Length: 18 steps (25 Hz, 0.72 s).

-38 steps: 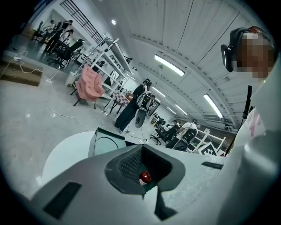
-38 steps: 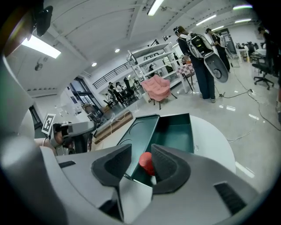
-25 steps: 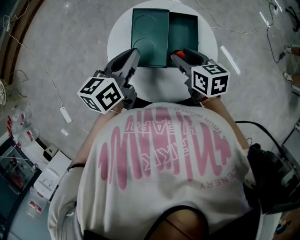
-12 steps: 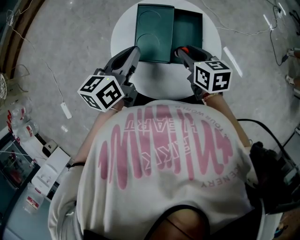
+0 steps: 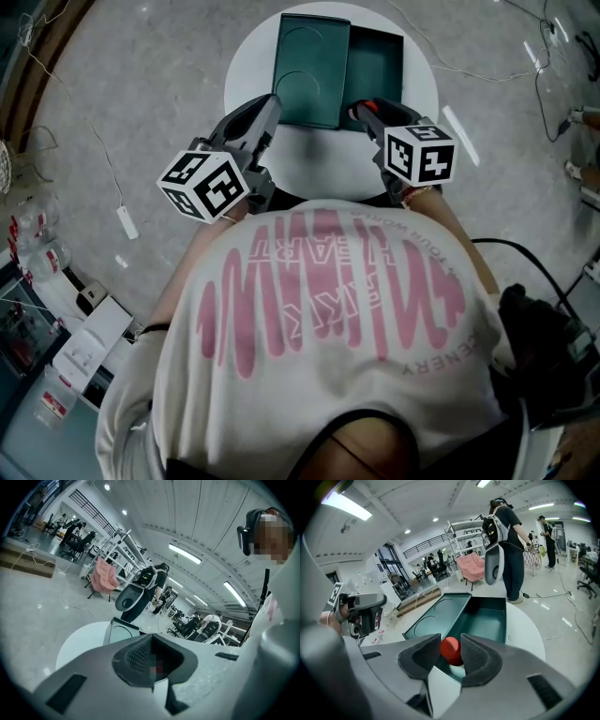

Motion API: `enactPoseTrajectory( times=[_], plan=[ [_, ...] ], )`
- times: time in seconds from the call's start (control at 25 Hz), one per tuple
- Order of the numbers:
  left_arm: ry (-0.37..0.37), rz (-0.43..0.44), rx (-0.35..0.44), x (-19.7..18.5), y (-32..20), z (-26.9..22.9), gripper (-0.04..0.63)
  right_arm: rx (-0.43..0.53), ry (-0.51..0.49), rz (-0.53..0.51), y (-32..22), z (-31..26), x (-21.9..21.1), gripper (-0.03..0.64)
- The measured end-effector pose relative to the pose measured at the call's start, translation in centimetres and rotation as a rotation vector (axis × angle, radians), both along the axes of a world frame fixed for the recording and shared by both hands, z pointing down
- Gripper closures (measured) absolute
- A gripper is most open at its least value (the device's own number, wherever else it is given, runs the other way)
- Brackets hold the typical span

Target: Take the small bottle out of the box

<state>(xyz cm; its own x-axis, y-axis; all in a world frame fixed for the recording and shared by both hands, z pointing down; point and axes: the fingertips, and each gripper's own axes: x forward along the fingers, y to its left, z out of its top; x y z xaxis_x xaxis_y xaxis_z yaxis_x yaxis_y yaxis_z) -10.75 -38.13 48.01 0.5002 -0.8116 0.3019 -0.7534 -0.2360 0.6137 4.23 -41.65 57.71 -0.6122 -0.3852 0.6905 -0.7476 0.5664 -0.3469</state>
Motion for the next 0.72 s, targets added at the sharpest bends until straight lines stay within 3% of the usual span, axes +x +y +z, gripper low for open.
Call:
enactPoseTrajectory(
  times=[0.72],
  plan=[
    [-0.026,0.010,0.060,0.0,0.7,-2.9,0.588,0.044,0.049,0.040,-0.3,-2.3,2.5,0.491]
  ],
)
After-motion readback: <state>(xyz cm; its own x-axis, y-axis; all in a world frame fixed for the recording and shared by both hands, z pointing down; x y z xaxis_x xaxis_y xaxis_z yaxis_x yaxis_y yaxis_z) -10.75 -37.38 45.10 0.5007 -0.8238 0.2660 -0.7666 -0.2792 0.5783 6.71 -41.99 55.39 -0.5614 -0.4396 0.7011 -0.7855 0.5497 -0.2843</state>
